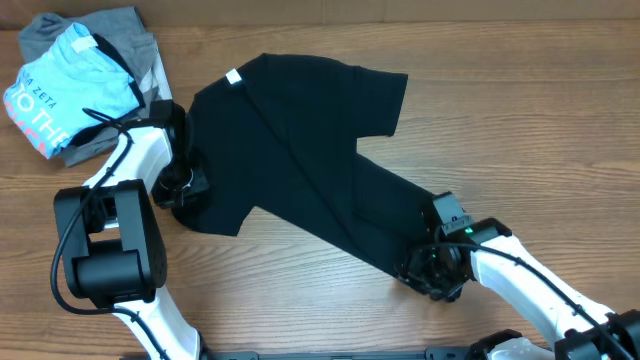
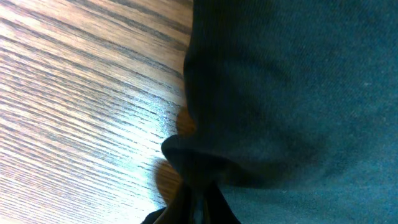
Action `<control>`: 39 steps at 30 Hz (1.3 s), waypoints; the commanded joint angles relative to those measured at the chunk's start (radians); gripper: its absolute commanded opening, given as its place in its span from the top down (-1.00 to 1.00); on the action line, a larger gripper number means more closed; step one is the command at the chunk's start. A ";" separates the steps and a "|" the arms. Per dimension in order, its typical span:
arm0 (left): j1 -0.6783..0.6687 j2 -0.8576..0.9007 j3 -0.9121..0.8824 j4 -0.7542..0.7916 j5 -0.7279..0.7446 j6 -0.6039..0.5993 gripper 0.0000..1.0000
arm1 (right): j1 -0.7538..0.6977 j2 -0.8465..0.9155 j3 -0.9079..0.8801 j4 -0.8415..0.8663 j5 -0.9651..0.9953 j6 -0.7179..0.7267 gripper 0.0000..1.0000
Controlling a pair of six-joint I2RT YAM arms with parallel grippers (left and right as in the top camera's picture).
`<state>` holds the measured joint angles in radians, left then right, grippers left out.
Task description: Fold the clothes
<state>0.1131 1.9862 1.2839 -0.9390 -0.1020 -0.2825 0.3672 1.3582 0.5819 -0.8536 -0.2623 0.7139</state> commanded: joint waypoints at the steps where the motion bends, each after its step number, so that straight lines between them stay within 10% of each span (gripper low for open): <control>1: 0.012 0.051 -0.024 -0.002 -0.035 -0.010 0.92 | 0.003 -0.003 -0.017 0.018 0.007 0.024 -0.26; 30: 0.011 0.051 -0.024 0.000 -0.035 -0.010 0.92 | 0.003 -0.003 0.062 -0.023 0.044 0.020 -0.13; 34: 0.011 0.051 -0.024 0.001 -0.035 -0.010 0.92 | 0.003 -0.003 0.046 -0.002 0.045 0.042 0.02; 39: 0.011 0.051 -0.024 0.002 -0.035 -0.010 0.92 | 0.003 -0.003 0.046 0.007 0.045 0.046 0.88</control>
<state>0.1131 1.9862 1.2839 -0.9375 -0.1020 -0.2825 0.3672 1.3571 0.6247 -0.8536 -0.2268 0.7509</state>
